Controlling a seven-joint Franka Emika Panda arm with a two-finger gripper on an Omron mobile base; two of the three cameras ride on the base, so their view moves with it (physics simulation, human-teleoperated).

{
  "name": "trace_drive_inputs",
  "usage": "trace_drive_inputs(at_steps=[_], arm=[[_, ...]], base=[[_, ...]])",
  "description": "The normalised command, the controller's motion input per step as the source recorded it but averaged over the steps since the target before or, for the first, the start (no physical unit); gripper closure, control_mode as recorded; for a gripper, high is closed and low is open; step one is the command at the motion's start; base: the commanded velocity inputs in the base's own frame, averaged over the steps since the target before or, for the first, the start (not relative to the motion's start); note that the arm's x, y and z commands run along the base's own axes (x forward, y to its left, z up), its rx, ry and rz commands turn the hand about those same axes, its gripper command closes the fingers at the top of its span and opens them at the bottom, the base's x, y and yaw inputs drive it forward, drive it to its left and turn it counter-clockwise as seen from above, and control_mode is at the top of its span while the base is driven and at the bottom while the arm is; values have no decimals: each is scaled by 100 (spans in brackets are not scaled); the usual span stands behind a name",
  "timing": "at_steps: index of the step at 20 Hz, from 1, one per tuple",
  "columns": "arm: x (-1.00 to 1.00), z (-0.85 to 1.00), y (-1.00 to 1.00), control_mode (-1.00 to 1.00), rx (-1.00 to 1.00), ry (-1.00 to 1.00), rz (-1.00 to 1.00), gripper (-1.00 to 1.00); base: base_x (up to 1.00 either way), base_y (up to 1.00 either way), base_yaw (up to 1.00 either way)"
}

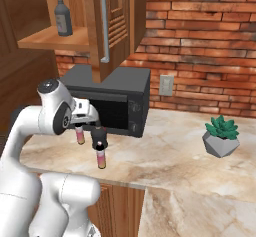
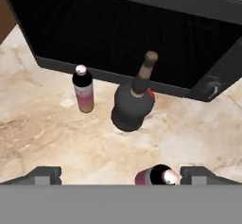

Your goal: Sort all alcoholic drinks to one cabinet, and non-alcoholic drinks to the other.

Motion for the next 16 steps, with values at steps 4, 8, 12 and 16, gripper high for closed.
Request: trace_drive_inputs(at_steps=[4, 8, 12, 16], arm=[[55, -59, -38, -100, 2, 4, -11, -100], [67, -52, 0, -100, 0, 0, -1, -100], [62, -38, 0, -100, 0, 0, 0, -100], [48, -24, 0, -100, 0, 0, 0, -100]], base=[[0, 0, 0], [0, 0, 0], [0, 0, 0], [0, 0, 0]])
